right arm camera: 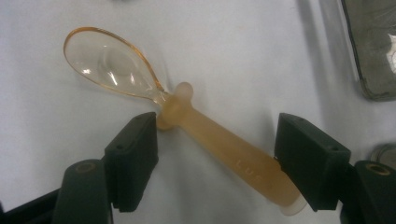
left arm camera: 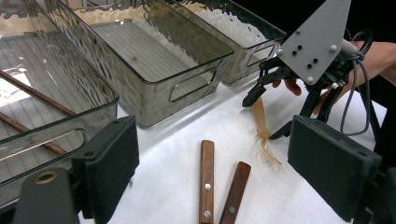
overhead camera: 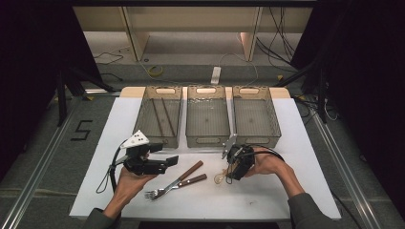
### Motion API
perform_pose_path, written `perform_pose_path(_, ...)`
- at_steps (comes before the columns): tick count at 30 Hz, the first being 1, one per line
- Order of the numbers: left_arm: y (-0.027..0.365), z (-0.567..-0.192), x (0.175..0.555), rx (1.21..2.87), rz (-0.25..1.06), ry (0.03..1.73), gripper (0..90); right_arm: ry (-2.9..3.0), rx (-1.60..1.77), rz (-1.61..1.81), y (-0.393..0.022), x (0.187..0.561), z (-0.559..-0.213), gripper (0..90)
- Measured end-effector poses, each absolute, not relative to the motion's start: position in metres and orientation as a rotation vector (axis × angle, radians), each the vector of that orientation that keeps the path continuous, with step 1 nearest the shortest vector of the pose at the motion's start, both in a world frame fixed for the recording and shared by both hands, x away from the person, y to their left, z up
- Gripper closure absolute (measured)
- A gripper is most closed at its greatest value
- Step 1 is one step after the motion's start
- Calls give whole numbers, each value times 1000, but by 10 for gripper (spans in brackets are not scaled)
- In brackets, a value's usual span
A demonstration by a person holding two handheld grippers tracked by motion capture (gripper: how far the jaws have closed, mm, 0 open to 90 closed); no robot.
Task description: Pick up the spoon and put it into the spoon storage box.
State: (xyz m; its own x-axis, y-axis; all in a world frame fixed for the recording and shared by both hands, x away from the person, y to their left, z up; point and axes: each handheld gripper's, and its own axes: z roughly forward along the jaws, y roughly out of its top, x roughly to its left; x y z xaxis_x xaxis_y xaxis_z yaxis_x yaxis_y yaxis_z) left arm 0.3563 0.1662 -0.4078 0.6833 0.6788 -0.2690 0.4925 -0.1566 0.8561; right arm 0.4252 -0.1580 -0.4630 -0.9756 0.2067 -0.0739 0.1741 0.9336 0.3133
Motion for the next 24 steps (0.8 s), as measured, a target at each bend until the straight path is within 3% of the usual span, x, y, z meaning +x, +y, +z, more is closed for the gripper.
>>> perform_pose_path(7, 167, -407, 353, 1808, 218, 924, 160, 3007, 322, 472, -158, 427, -464, 331)
perform_pose_path(10, 166, -407, 353, 1820, 219, 918, 160, 3035, 327, 478, -159, 426, -463, 448)
perform_pose_path(24, 167, -407, 350, 1818, 224, 912, 160, 3045, 219, 443, -153, 415, -459, 696)
